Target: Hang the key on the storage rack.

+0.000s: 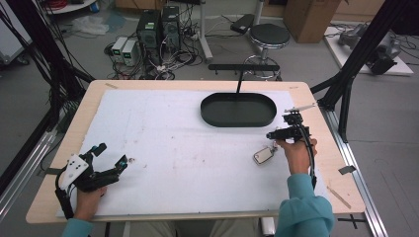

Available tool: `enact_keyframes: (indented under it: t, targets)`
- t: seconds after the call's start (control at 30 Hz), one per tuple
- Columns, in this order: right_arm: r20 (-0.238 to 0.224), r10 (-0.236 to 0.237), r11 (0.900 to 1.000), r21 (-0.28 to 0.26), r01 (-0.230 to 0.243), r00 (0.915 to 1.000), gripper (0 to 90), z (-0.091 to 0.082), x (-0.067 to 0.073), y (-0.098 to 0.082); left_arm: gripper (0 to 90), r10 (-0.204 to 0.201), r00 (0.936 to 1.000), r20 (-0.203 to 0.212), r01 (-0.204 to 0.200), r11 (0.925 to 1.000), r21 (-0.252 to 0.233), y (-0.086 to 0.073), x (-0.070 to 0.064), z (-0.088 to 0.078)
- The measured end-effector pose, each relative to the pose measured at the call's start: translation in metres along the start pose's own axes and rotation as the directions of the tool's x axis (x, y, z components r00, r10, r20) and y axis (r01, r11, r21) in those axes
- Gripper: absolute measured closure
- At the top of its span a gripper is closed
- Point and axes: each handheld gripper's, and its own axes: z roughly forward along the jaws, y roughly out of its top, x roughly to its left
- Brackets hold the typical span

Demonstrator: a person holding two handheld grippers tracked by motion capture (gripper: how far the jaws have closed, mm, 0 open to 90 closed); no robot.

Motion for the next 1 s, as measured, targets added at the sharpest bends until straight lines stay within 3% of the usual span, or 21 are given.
enact_keyframes:
  t: [0.47,1.0]
  targets:
    - [0.041,0.038,0.99,0.132,-0.043,0.9984,35.3,0.018,0.0,0.006,11.3,-0.004,1.0,0.001,0.004,1.0,0.002,0.0,0.0,0.0]
    - [0.047,0.079,0.979,0.183,-0.086,0.9958,48.0,0.029,-0.001,0.006,11.3,-0.003,1.0,0.002,0.003,1.0,0.006,0.0,0.001,0.0]
